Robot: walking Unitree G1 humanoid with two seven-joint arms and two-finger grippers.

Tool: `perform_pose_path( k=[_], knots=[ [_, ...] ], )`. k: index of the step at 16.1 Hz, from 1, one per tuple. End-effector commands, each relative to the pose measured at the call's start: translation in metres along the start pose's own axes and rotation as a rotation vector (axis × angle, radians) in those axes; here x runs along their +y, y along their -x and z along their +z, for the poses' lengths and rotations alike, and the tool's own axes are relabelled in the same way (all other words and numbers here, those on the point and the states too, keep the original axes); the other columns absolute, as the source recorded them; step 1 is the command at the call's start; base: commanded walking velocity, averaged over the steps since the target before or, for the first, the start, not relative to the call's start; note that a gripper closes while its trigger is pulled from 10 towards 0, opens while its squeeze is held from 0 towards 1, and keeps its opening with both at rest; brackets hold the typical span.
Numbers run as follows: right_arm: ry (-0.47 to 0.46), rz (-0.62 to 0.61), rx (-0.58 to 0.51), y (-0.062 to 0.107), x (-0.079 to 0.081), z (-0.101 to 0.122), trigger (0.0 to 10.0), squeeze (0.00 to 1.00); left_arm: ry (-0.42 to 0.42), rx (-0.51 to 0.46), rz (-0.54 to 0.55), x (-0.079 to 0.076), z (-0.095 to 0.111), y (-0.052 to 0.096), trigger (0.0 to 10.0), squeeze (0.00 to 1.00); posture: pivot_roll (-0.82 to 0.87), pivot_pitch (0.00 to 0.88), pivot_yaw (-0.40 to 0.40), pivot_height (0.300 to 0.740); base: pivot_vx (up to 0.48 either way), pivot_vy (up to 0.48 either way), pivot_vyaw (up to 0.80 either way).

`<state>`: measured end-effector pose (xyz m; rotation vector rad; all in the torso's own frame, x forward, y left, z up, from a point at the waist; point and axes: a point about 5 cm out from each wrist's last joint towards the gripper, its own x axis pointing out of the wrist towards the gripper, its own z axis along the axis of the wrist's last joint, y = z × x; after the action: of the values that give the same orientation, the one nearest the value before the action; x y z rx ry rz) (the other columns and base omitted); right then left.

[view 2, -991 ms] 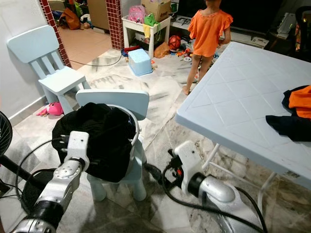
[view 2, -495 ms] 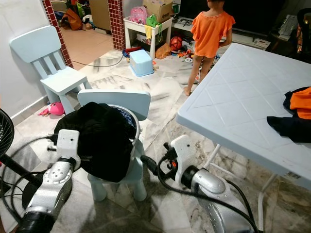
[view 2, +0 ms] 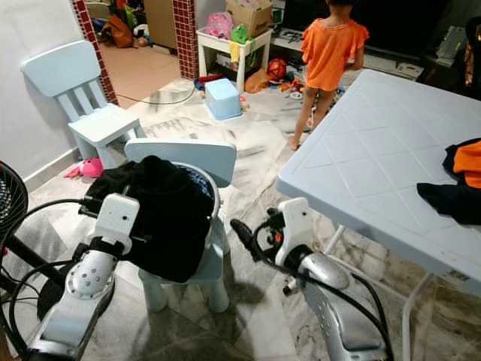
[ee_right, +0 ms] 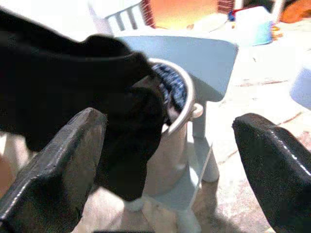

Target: Hang hanger

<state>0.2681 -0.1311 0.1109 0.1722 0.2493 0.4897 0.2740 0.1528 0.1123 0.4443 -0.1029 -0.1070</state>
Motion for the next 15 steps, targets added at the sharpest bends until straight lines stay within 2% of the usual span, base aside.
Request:
perform_pose_path(
  k=[1,2,4,6,8,9,10,11,12,13,14,15],
  knots=[
    [-0.044,-0.075,-0.066,-0.002,-0.011,0.012,10.0,0.00,-0.001,-0.080,-0.051,-0.005,0.016,0.001,0.0,0.00,-0.02,0.000,-0.041,0.740,0.000,0.000,0.00],
    [-0.064,-0.109,-0.082,-0.003,-0.016,0.014,10.0,0.00,0.011,-0.093,-0.055,-0.006,0.020,0.002,0.0,0.00,-0.02,0.000,-0.042,0.740,0.000,0.000,0.00],
    [-0.150,-0.246,-0.149,-0.003,-0.033,0.022,10.0,0.00,0.102,-0.073,-0.030,-0.009,0.026,0.001,0.0,0.00,-0.02,0.000,-0.040,0.740,0.000,0.000,0.00],
    [-0.180,-0.316,-0.201,0.000,-0.042,0.028,10.0,0.00,0.138,-0.082,-0.022,-0.011,0.030,0.002,0.0,0.00,-0.02,0.000,-0.034,0.740,0.000,0.000,0.00],
    [-0.168,-0.370,-0.273,0.004,-0.049,0.037,10.0,0.00,0.195,-0.093,0.017,-0.007,0.035,0.005,0.0,0.00,-0.03,0.000,-0.020,0.740,0.000,0.000,0.00],
    [-0.189,-0.381,-0.282,0.003,-0.050,0.037,10.0,0.00,0.195,-0.099,0.036,-0.005,0.036,0.007,0.3,0.00,-0.03,0.000,-0.015,0.740,0.000,0.000,0.00],
    [-0.182,-0.375,-0.276,0.000,-0.048,0.035,10.0,0.00,0.184,-0.090,0.057,-0.005,0.034,0.009,1.8,0.00,-0.03,0.000,-0.012,0.740,0.000,0.000,0.00],
    [-0.103,-0.383,-0.254,-0.003,-0.044,0.034,10.0,0.00,0.189,-0.083,0.052,-0.006,0.032,0.009,3.0,0.00,-0.03,0.000,-0.008,0.740,0.000,0.000,0.00],
    [-0.008,-0.344,-0.296,-0.004,-0.035,0.032,10.0,0.00,0.202,-0.083,0.037,-0.007,0.032,0.008,8.5,0.00,-0.03,0.000,-0.007,0.740,0.000,0.000,0.00],
    [0.068,-0.325,-0.333,-0.002,-0.030,0.031,10.0,0.00,0.209,-0.088,0.031,-0.007,0.033,0.006,10.0,0.00,-0.03,0.000,-0.007,0.740,0.000,0.000,0.00],
    [0.062,-0.350,-0.415,0.004,-0.031,0.032,10.0,0.00,0.209,-0.079,0.037,-0.007,0.032,0.004,10.0,0.00,-0.03,0.000,-0.007,0.740,0.000,0.000,0.00],
    [0.079,-0.315,-0.449,0.009,-0.031,0.033,10.0,0.00,0.225,-0.064,0.038,-0.008,0.030,0.003,10.0,0.00,-0.03,0.000,-0.008,0.740,0.000,0.000,0.00]
  ],
)
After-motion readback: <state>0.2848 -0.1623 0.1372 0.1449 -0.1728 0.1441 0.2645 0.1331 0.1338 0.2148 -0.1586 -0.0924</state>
